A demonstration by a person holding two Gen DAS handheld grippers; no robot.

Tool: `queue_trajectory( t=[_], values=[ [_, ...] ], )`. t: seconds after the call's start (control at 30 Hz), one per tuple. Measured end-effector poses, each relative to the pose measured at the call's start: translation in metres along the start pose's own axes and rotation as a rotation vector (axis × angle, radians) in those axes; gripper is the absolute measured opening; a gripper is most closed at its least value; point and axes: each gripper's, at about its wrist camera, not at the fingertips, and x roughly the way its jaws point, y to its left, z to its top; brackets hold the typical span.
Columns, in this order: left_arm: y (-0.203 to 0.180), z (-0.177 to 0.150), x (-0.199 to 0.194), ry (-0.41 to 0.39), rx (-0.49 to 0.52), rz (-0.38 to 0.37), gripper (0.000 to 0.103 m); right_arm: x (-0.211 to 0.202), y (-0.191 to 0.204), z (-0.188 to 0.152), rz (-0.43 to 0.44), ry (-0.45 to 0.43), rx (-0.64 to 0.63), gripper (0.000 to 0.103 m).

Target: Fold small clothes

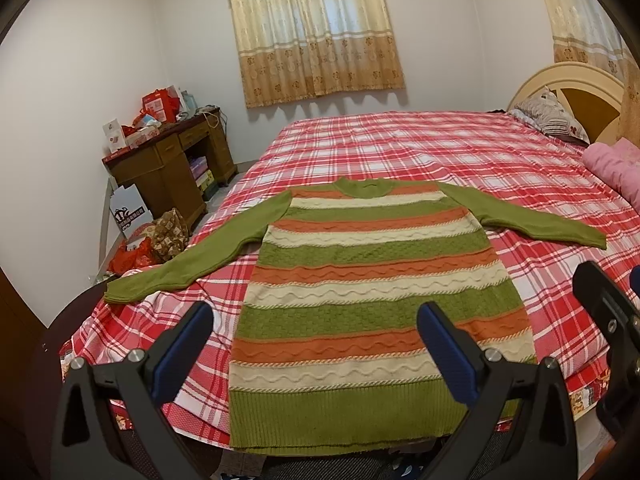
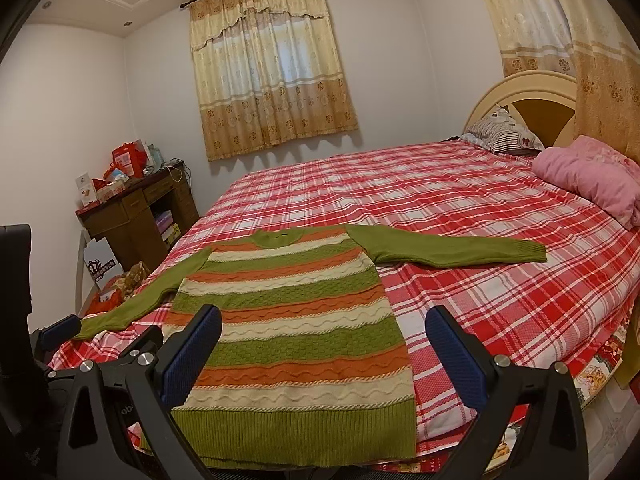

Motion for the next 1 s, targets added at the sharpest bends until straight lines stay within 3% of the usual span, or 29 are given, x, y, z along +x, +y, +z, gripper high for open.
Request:
queue_trajectory(
  t=[1.0],
  values=[
    [-0.0038, -0.0014, 0.0016, 0.009, 0.001, 0.001, 0.103, 0.0017, 0.0046, -0.0047, 0.002, 0.008, -0.001, 0.102]
  ],
)
